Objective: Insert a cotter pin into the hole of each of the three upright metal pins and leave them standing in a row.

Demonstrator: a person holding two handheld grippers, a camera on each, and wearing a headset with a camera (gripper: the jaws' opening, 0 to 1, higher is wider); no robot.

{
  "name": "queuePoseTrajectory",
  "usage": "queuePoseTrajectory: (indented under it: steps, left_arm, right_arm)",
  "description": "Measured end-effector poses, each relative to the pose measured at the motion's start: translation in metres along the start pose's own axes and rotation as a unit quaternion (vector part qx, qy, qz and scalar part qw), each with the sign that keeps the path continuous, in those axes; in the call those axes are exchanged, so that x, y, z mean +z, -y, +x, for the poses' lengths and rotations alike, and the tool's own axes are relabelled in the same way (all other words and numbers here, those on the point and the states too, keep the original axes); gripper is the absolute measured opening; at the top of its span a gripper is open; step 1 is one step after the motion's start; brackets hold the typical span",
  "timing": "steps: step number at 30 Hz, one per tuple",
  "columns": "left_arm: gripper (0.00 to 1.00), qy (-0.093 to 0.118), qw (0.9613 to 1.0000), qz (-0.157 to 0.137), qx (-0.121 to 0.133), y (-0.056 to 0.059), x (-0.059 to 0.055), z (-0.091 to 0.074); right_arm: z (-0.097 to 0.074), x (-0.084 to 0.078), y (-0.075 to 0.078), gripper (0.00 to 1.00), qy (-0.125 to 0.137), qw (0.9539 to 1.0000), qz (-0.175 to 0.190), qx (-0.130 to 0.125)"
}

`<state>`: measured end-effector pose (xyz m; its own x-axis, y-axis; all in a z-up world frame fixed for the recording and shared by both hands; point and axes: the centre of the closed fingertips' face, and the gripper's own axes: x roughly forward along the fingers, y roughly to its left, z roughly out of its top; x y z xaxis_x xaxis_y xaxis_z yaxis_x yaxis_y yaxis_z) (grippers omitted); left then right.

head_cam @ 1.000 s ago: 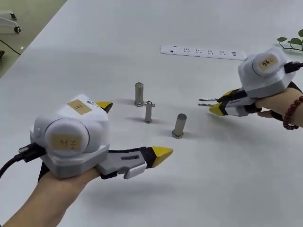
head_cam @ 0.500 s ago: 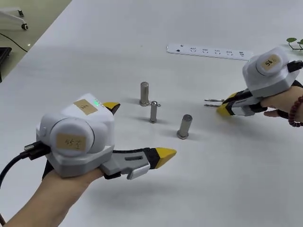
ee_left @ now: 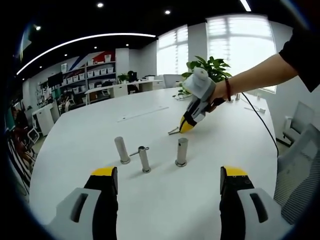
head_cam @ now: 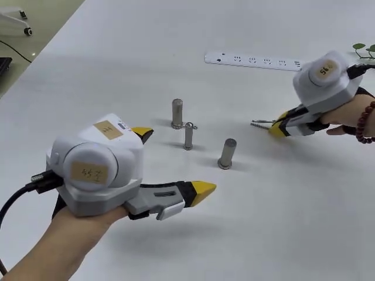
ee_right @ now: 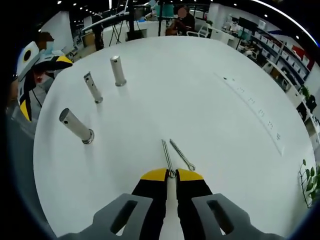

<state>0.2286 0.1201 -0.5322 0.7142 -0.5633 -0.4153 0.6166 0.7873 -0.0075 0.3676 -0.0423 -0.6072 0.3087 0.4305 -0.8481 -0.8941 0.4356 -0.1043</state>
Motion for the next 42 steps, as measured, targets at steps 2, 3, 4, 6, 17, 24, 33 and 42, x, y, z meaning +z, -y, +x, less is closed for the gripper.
queuePoseTrajectory:
  steps: [2, 3, 4, 6, 17, 24, 33, 42]
  left_arm:
    - [0.83, -0.002, 1.0000, 0.001, 0.000, 0.000, -0.001, 0.000]
    - [0.83, -0.002, 1.0000, 0.000, 0.000, 0.000, -0.001, 0.000]
    - [0.82, -0.002, 1.0000, 0.000, 0.000, 0.000, -0.001, 0.000]
    - [0.82, -0.001, 1.0000, 0.000, 0.001, -0.001, 0.000, -0.001]
    - [0.81, 0.000, 1.0000, -0.001, 0.002, -0.002, 0.001, -0.001]
    - [0.77, -0.014, 0.9999, 0.001, 0.003, -0.002, -0.004, -0.001]
    - [0.77, -0.011, 0.9999, -0.011, 0.003, 0.000, -0.002, 0.000]
    - [0.69, 0.000, 0.9999, 0.005, -0.010, 0.009, 0.006, 0.000]
  right_arm:
    - [0.000, 0.000, -0.001, 0.00, -0.007, 0.9998, -0.018, 0.003]
    - [0.000, 0.000, -0.002, 0.00, -0.010, 0.9996, -0.028, 0.004]
    - [0.000, 0.000, -0.003, 0.00, -0.013, 0.9993, -0.034, 0.005]
    - [0.000, 0.000, -0.005, 0.00, -0.022, 0.9984, -0.052, 0.010]
    - [0.003, -0.001, -0.002, 0.00, -0.043, 0.9960, -0.077, 0.011]
    - [0.003, -0.001, -0.001, 0.00, -0.049, 0.9943, -0.095, -0.003]
    - [-0.001, 0.000, 0.001, 0.00, -0.040, 0.9944, -0.097, -0.012]
    - [-0.017, 0.001, -0.012, 0.00, -0.016, 0.9938, -0.108, -0.020]
